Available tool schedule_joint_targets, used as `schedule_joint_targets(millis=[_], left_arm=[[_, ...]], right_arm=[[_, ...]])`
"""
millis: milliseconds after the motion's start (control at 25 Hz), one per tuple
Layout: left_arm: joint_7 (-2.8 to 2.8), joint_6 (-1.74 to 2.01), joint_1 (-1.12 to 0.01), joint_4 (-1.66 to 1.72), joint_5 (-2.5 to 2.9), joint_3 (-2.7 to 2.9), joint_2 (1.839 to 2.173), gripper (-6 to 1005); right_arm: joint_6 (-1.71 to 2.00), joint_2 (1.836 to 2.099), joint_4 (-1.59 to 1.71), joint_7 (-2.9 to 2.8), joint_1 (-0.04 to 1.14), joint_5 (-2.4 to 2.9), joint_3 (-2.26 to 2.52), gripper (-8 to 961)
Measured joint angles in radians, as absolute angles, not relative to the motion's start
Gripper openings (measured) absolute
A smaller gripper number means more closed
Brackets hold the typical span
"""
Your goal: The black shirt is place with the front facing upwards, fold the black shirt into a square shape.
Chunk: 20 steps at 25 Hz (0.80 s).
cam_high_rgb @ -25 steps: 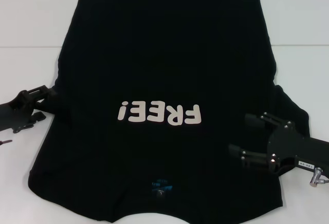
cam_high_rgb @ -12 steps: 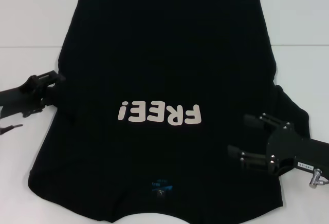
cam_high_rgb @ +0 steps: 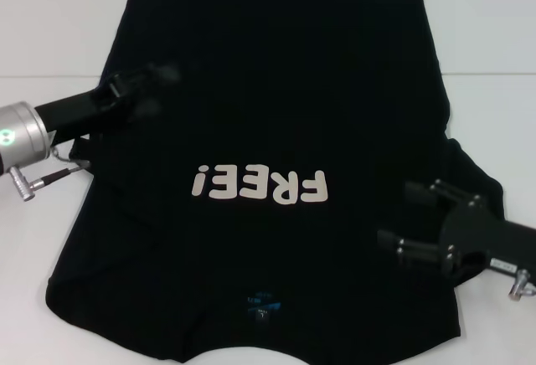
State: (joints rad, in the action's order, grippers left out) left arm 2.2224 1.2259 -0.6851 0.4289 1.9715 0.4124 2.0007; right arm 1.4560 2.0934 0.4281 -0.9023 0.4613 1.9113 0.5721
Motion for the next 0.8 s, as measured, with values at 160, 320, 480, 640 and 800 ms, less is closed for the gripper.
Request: schedule_joint_targets(millis=[160, 320, 480, 640, 800], left_arm=[[1.987, 1.489, -0.645, 0.48, 1.952, 0.41, 1.987, 828], [1.741, 1.709, -0.54, 0.593, 1.968, 0.459, 1.985, 828], [1.657, 1.729, -0.48, 0.657, 1.999, 0.519, 1.983, 828], [1.536, 1.738, -0.432, 0.69, 2.051, 0.536, 1.989, 828], [1.461, 1.738, -0.413, 0.692, 2.058, 0.534, 2.0, 828]], right_arm=[[1.444, 2.088, 0.438, -1.066, 0.467, 1.91, 0.493, 941], [1.409, 2.055, 0.557, -1.496, 0.491, 1.972, 0.506, 941], [1.411, 1.99, 0.699, -1.968, 0.543, 2.155, 0.54, 941], [1.459, 1.928, 0.804, -2.354, 0.61, 2.377, 0.548, 942], [1.507, 1.922, 0.89, -2.554, 0.672, 2.558, 0.55, 942]])
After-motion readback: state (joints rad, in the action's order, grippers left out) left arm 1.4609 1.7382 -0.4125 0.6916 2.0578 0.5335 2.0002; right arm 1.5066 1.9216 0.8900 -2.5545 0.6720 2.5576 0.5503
